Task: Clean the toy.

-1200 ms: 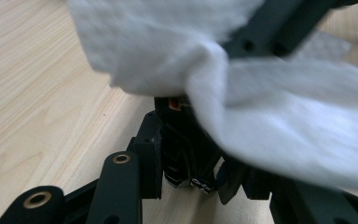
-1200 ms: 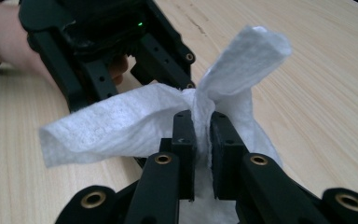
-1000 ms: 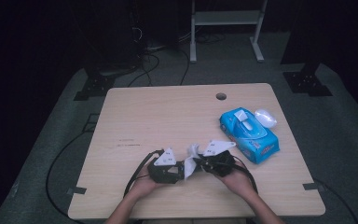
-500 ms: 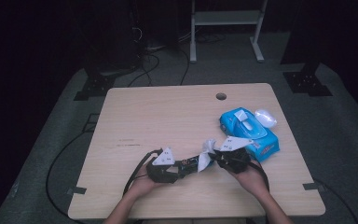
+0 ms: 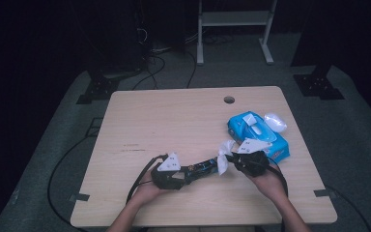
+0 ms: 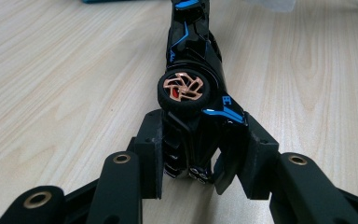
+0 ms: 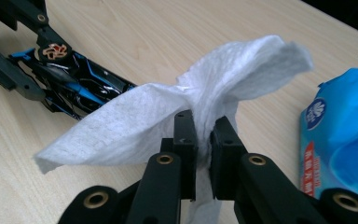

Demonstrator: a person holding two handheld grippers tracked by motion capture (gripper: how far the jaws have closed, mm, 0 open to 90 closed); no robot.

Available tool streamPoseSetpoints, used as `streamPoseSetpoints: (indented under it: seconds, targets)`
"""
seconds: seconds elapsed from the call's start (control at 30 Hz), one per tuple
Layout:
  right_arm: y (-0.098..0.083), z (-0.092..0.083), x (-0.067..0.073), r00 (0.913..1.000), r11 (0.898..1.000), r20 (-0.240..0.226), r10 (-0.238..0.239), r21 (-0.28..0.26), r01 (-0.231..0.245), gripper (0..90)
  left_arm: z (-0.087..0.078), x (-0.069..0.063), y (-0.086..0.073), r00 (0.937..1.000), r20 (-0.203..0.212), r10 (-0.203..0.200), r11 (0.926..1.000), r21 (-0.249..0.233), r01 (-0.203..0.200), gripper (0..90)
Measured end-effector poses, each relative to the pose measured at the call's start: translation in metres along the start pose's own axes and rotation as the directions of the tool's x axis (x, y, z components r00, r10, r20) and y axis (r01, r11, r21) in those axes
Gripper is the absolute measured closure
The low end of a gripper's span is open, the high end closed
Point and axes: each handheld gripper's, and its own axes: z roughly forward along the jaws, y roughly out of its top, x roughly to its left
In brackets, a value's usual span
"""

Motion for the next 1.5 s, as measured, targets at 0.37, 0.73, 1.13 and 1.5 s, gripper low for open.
streamPoseSetpoints:
  seconds: [0.37,0.73,1.13,1.5]
  targets:
    - [0.004,0.009,0.008,0.9983,0.999,-0.053,-0.022,0.034,0.024,82.1,0.002,0.0,0.0,0.9999,0.005,-0.016,0.9998,-0.008,0.016,58.2]
    - [0.006,0.009,0.005,0.9976,1.0,-0.069,0.001,0.026,0.001,61.2,0.0,0.001,0.0,0.9999,-0.001,-0.012,0.9999,-0.008,0.012,58.2]
    - [0.013,0.025,0.017,0.9954,1.0,-0.095,-0.011,-0.002,0.011,57.7,0.0,0.0,0.001,1.0,-0.002,-0.009,0.9999,-0.014,0.009,57.9]
    - [0.003,0.016,-0.001,0.9983,0.999,-0.042,0.041,-0.01,-0.041,81.6,-0.001,0.002,0.001,0.9998,-0.014,-0.015,0.9997,-0.019,0.015,58.2]
